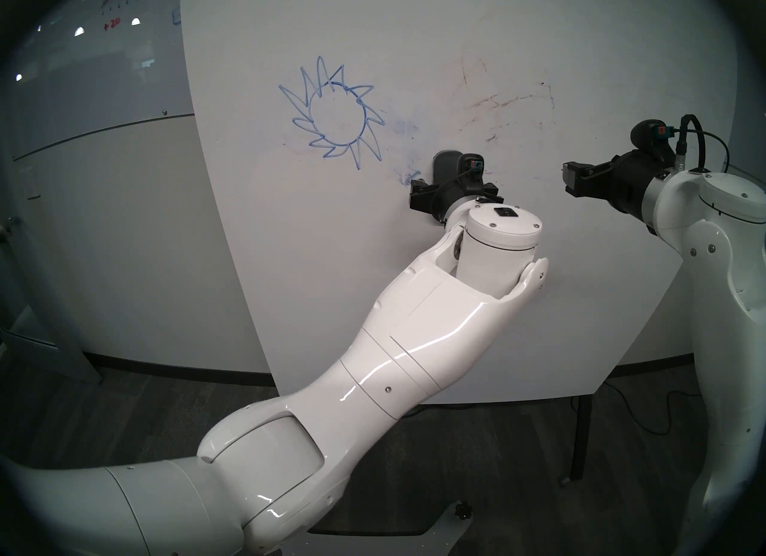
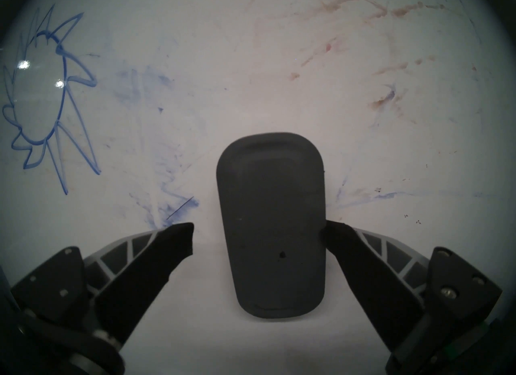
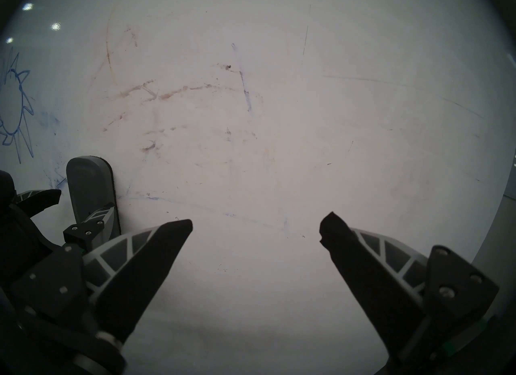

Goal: Erase all marks on the whiteboard with the eraser

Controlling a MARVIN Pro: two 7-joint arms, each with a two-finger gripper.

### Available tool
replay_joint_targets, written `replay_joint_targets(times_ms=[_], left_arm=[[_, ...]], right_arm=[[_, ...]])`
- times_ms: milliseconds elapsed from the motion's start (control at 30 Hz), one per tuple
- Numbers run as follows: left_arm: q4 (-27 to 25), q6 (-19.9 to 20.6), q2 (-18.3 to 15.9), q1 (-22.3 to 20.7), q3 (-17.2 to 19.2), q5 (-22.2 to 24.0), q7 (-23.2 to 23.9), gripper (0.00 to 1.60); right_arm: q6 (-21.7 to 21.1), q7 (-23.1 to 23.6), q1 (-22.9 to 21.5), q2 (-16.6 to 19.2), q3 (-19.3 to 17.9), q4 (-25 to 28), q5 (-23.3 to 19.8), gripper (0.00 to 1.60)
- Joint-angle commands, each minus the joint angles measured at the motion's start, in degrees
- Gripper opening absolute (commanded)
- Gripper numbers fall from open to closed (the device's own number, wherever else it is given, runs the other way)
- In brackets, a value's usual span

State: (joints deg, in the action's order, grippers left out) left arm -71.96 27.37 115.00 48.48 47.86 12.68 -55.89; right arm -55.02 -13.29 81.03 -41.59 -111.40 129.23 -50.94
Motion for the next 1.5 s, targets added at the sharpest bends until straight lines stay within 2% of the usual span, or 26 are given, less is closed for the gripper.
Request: replay_joint_targets(times_ms=[0, 400, 800, 1233, 1467], left_arm=[[-0.51, -0.81, 0.0, -1.65, -0.36, -1.21, -2.07, 1.6], [-1.59, -0.72, 0.0, -1.54, -1.56, -0.54, -3.24, 1.6], [-5.85, -3.98, -0.13, 0.26, -2.34, 2.77, -1.67, 1.6], [-7.71, -4.06, -0.63, 0.97, -2.48, 3.24, -3.0, 1.6], [-7.96, -2.99, -0.88, 1.1, -4.02, 4.9, -4.55, 1.6]], right_arm=[[0.34, 0.07, -0.43, 0.25, -0.14, 0.25, 0.13, 1.6], [0.34, 0.06, -0.43, 0.25, -0.14, 0.25, 0.12, 1.6], [0.36, 0.07, -0.42, 0.26, -0.14, 0.24, 0.12, 1.6], [0.38, 0.08, -0.41, 0.28, -0.14, 0.24, 0.13, 1.6], [0.39, 0.08, -0.41, 0.28, -0.14, 0.24, 0.13, 1.6]])
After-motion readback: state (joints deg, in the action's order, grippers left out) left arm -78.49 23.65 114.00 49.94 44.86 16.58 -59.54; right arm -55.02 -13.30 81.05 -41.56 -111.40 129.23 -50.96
